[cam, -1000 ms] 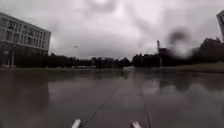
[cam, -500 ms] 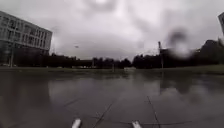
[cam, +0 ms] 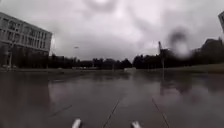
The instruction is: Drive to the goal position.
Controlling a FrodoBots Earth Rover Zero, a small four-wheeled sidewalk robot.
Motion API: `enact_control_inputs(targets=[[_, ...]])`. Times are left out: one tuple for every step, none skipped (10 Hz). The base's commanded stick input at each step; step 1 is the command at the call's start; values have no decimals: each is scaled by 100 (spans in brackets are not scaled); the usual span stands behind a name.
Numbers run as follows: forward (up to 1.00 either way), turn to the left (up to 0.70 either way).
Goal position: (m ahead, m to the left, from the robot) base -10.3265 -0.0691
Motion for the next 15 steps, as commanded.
enact_control_inputs(targets=[[70,0],[70,0],[70,-23],[70,-32],[70,-34],[70,-8],[70,0],[70,0],[70,0],[70,0],[70,0],[70,0],[70,0],[70,0],[70,0]])
